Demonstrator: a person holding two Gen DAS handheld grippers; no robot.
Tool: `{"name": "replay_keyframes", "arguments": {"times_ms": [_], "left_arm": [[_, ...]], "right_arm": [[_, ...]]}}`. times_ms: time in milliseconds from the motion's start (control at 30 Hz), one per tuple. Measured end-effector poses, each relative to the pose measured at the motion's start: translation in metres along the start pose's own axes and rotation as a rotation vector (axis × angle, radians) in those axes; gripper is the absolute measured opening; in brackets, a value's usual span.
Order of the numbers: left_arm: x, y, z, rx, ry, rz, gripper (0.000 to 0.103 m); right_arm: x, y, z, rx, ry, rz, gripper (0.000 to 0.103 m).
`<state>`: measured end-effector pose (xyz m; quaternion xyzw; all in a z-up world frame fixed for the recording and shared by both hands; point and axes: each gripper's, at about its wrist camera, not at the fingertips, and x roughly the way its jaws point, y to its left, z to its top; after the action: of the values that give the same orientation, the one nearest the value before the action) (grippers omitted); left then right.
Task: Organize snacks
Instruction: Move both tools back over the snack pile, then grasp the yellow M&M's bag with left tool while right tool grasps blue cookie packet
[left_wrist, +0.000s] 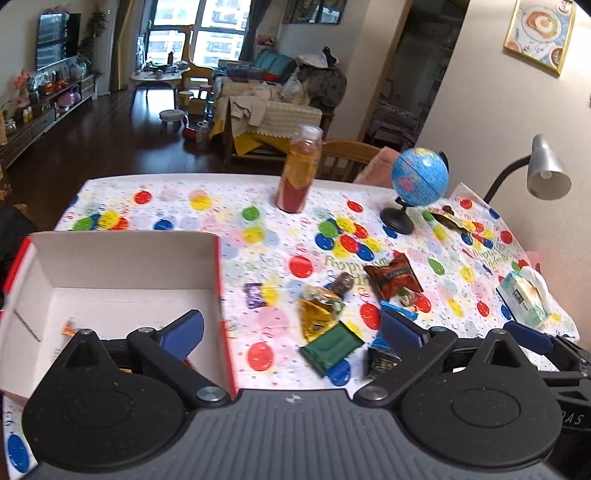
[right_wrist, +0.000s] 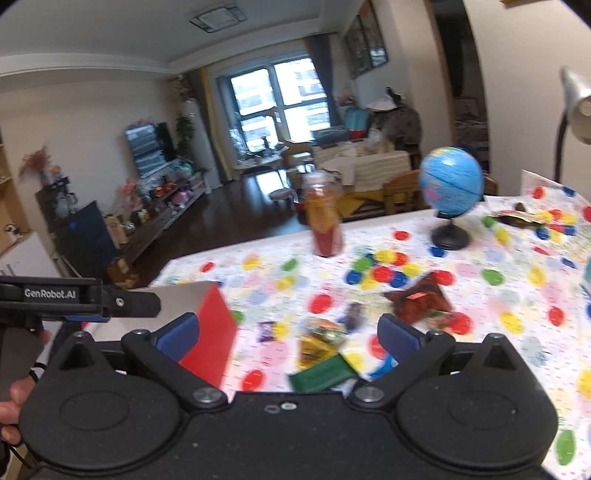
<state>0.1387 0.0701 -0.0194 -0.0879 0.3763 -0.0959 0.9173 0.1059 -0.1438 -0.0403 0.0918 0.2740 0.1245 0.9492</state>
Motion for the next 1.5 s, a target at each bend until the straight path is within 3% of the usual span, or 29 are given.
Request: {"name": "replay_keyframes", "arguments": {"times_ms": [400, 733, 1067, 1233, 1500], "left_arm": [[0.061, -0.051, -0.012, 0.027, 0.096, 0.003, 0.103], [0.115, -0.066, -0.010, 0.031, 0.150, 0.106, 0.102], [0.173, -0.062, -0.005, 0.014, 0.217, 0.207, 0.102], [0.195, -0.060, -0.004, 0.004, 0.247, 0.230, 0.101], [0.224, -0.051, -0.005, -0.020, 0.325, 0.249, 0.084]], "right_arm": [[0.010, -0.061, -0.016, 0.008, 0.091, -0.063, 0.102], [0.051, -0.098, -0.017, 0.012, 0.164, -0.117, 0.099], [0.109, -0.107, -0.019, -0.034, 0.231, -0.110, 0.099], [0.134, -0.105, -0.020, -0.055, 0.270, -0.109, 0.094], [0.165, -0.108, -0.024, -0.041, 0.333, -0.103, 0.082]]}}
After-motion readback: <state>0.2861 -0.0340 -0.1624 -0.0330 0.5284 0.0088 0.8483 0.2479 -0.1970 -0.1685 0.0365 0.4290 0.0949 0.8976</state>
